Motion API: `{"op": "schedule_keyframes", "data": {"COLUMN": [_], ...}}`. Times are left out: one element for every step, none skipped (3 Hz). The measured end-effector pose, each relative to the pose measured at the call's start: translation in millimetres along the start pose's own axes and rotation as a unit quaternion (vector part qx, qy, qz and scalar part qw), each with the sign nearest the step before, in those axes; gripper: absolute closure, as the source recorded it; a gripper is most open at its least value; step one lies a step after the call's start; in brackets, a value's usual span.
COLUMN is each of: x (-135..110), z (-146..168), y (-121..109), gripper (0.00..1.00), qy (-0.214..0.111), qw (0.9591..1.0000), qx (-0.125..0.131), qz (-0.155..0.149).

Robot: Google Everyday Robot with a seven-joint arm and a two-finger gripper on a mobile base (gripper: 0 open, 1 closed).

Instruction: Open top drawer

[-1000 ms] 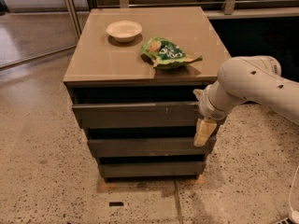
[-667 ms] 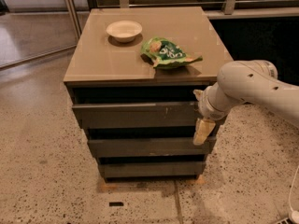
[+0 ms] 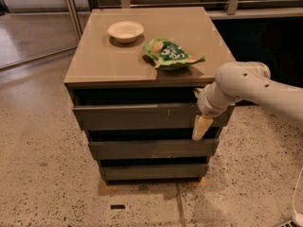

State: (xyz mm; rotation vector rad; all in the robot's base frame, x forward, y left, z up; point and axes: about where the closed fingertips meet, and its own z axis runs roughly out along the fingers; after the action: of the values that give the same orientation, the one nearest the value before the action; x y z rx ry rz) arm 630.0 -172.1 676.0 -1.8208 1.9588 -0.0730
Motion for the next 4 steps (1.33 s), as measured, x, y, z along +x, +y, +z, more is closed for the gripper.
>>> {"op": "schedule_keyframes", "data": {"x": [1, 1, 2, 2], "z": [19, 38, 51, 51], "y": [-6, -4, 2, 3], "gripper": [0.00, 0.00, 0.00, 0.00], "qy": [0.002, 0.007, 0.010, 0.010], "qw": [0.9999, 0.9993, 0.9982, 0.9982], "qx": [-0.015, -0.037, -0.058, -0.059], "qz": [0.002, 0.005, 0.006, 0.006]}}
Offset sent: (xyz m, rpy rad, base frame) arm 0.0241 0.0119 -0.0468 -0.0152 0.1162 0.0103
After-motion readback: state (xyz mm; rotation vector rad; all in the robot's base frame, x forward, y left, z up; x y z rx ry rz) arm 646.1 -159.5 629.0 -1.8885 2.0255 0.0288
